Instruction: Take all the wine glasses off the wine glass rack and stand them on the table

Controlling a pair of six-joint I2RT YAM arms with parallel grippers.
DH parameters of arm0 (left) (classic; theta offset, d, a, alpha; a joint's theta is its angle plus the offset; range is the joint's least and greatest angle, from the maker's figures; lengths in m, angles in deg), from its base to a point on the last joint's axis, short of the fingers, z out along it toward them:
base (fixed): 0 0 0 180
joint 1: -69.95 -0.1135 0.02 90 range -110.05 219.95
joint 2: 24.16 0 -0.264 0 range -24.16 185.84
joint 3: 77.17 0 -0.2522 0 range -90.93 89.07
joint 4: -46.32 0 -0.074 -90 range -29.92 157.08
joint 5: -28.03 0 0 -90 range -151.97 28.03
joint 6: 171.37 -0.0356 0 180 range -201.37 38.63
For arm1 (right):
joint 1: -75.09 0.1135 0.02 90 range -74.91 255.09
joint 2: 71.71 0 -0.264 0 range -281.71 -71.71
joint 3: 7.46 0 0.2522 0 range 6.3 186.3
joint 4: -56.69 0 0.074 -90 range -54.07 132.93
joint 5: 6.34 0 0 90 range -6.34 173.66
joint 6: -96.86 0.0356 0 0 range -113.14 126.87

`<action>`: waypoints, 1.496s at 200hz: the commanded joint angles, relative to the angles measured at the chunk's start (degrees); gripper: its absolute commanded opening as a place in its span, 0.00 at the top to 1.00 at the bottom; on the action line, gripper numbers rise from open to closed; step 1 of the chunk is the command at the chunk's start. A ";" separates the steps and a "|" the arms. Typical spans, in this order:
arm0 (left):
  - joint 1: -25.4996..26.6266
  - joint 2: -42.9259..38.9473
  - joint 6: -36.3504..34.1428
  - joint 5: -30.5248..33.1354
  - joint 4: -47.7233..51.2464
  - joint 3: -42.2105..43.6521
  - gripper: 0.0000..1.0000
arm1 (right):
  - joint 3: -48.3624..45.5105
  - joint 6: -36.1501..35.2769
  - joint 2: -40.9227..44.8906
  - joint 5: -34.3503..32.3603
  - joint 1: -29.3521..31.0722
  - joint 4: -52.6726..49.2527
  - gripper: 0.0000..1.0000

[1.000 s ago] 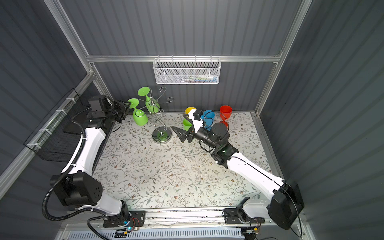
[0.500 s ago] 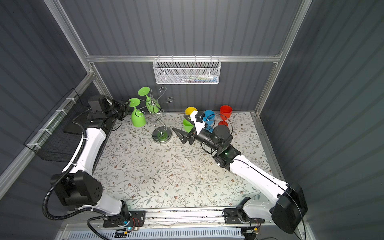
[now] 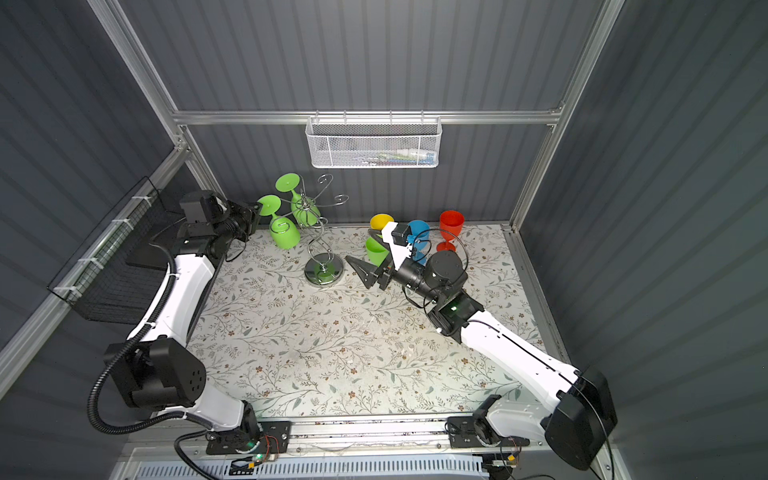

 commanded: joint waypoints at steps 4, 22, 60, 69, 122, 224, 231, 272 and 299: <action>-0.22 0.64 -0.75 -0.25 0.96 -0.57 0.66 | -0.63 -0.71 1.09 -0.60 0.26 1.13 0.11; -0.27 0.86 -0.88 -0.17 0.94 -0.75 0.66 | -0.55 -0.72 1.09 -0.60 0.25 1.13 0.11; -0.22 0.79 -0.58 -0.11 0.12 -0.84 0.71 | -0.55 -0.63 1.03 -0.61 0.24 1.13 0.11; -0.22 0.62 -0.48 -0.20 -0.62 -0.62 0.73 | -0.60 -0.63 1.00 -0.60 0.24 1.09 0.11; -0.22 0.07 0.91 -0.60 -3.68 -0.04 0.86 | -0.61 -0.32 1.08 -0.51 0.22 1.18 0.11; -0.22 -2.61 1.33 0.42 -5.13 0.68 0.99 | -0.63 0.34 1.23 -0.12 0.25 1.26 0.11; -0.22 -2.80 1.46 0.36 -5.13 0.66 0.99 | -0.61 0.40 1.16 -0.10 0.23 1.31 0.11; -0.22 -4.64 1.62 1.11 -5.30 1.35 1.00 | -0.37 0.41 1.03 0.10 0.25 1.20 0.11; -0.22 -5.82 0.60 2.24 -4.14 1.70 1.00 | -0.37 0.43 1.14 0.19 0.22 1.13 0.11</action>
